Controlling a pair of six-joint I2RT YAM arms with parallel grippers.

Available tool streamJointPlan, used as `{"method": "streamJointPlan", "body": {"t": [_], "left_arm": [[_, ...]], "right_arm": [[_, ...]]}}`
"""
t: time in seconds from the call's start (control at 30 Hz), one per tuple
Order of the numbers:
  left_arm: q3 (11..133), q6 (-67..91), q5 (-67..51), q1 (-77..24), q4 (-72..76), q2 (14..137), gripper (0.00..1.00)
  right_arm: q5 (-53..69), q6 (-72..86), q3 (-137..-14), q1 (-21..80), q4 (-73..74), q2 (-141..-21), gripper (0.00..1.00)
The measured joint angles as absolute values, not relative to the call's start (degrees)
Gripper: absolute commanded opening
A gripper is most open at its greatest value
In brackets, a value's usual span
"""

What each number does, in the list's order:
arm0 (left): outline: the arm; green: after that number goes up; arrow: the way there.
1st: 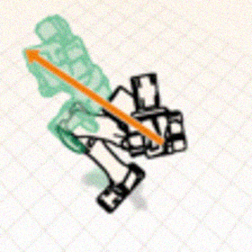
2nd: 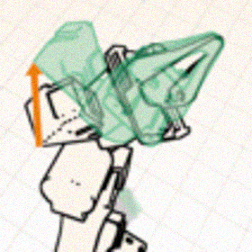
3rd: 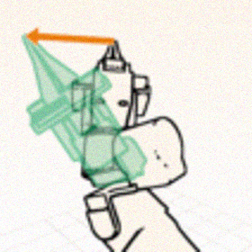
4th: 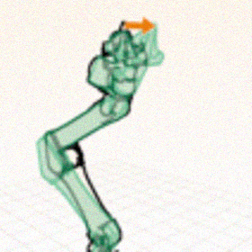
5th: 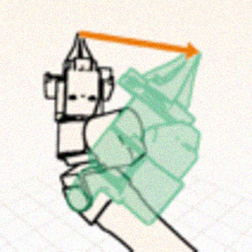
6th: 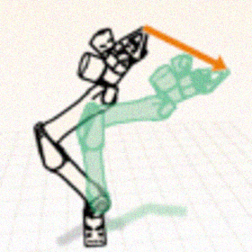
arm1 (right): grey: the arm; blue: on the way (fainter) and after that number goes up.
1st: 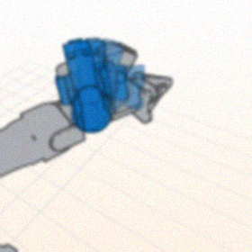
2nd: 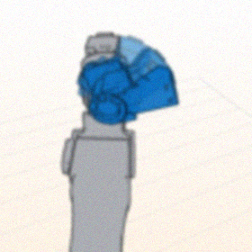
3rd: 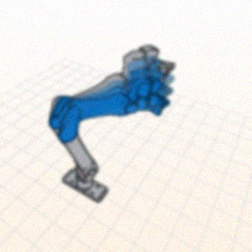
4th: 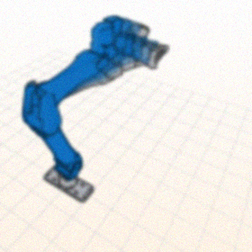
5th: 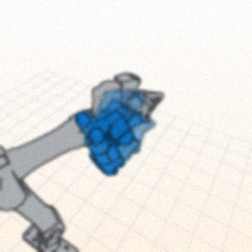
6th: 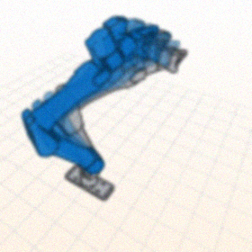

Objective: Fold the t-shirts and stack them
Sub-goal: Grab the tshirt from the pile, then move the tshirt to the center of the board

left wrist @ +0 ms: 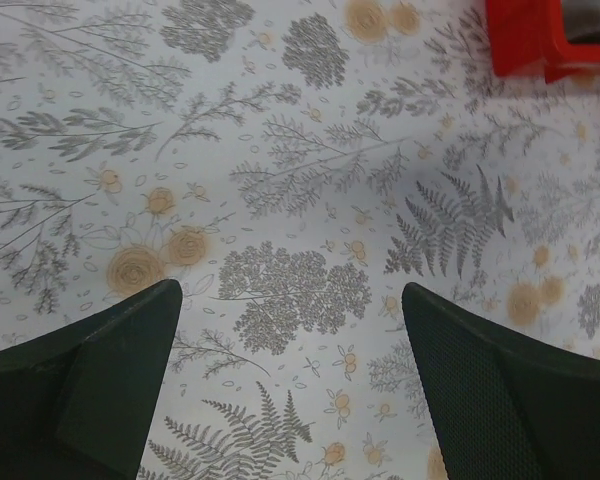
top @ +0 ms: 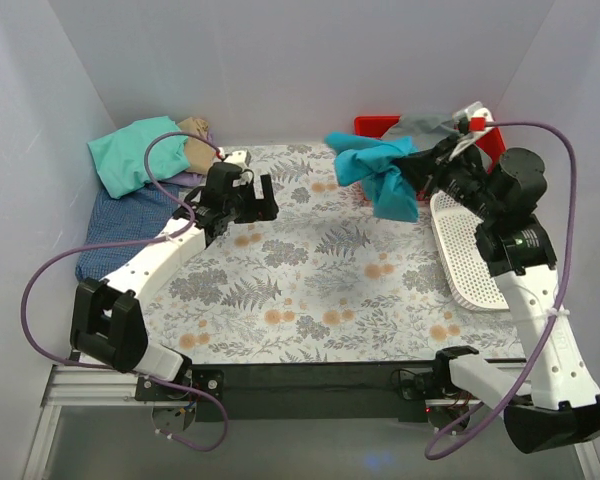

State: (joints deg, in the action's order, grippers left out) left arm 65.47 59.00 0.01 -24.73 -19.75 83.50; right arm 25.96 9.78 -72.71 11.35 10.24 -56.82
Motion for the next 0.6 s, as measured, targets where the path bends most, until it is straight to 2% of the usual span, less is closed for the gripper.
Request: {"method": "streamJointPlan", "body": {"t": [0.23, 0.3, 0.33, 0.37, 0.47, 0.6], "left_arm": [[62.59, 65.73, 9.72, -17.43, -21.34, 72.95, 0.95], [61.73, 66.46, 12.32, -15.29, -21.43, 68.25, 0.97], [61.43, 66.54, 13.30, -14.81, -21.45, 65.87, 0.97], [61.32, 66.50, 13.82, -14.72, -21.43, 64.16, 0.97], [61.28, 66.15, 13.96, -14.76, -21.04, 60.23, 0.97], [60.62, 64.51, 10.46, -14.76, -20.82, 59.40, 0.97]], "right_arm": [[39.18, 12.84, -71.48, 26.44, 8.29, -64.03, 0.03], [41.19, 13.76, -71.00, 30.13, 8.12, -66.96, 0.34], [41.58, 14.52, -70.54, 32.03, 7.64, -68.49, 0.41], [41.21, 15.05, -69.52, 33.47, 7.22, -69.91, 0.54], [33.91, 15.73, -65.32, 35.00, 7.92, -72.58, 0.57], [19.29, 16.60, -60.45, 31.92, 10.85, -74.83, 0.58]]}}
